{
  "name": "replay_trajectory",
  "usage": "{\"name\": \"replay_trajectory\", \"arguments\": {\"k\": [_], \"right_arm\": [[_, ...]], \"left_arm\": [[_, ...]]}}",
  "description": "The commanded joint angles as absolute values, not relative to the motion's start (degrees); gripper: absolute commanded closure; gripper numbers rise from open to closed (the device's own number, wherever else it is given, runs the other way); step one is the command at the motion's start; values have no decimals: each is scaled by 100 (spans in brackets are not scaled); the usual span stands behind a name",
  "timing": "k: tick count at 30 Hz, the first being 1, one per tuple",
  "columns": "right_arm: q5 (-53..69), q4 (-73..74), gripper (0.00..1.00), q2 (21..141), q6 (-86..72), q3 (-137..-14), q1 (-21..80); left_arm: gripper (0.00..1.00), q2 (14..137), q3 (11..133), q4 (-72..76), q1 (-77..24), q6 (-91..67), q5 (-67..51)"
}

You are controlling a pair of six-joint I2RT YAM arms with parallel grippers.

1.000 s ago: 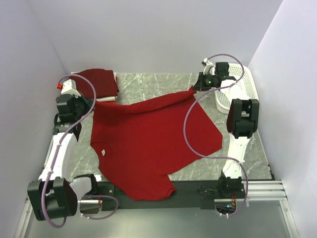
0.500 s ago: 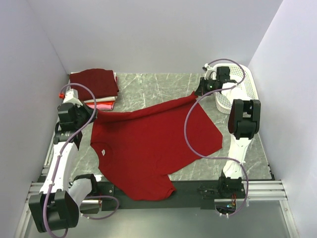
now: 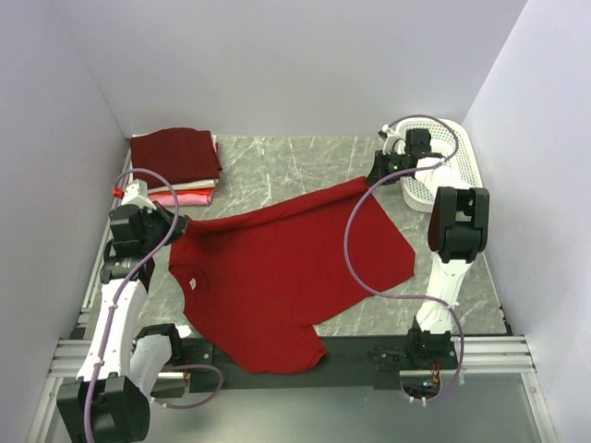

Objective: Fold and stack the t-shirts

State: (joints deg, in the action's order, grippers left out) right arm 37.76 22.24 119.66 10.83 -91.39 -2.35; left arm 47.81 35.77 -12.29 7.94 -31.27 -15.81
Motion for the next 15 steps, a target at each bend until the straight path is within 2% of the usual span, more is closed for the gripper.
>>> {"name": "replay_trajectory", "arguments": {"k": [1, 4, 5, 7, 8, 9, 15], "right_arm": [[3551, 2293, 91, 11444, 1396, -9062, -343], [3218, 2399, 80, 11216, 1651, -8790, -360], [3104, 2391, 70, 11137, 1696, -8606, -369], [2857, 2382, 59, 10899, 1836, -8421, -369], [2796, 2408, 49, 10838, 1863, -8324, -369], [2769, 2443, 45, 10776, 1907, -8297, -369], [2838, 2566, 41, 10679, 1995, -8253, -369]], "left_arm": [[100, 4641, 3533, -1301, 817, -3278, -1819], [100, 4588, 3507, -1432, 817, -3322, -1959], [100, 4570, 3472, -1467, 817, -3340, -2003], [100, 4544, 3419, -1547, 817, -3392, -2126], [100, 4535, 3402, -1573, 817, -3410, -2162], [100, 4526, 3375, -1591, 817, -3454, -2214], [100, 4509, 3410, -1836, 817, -3612, -2373]]}}
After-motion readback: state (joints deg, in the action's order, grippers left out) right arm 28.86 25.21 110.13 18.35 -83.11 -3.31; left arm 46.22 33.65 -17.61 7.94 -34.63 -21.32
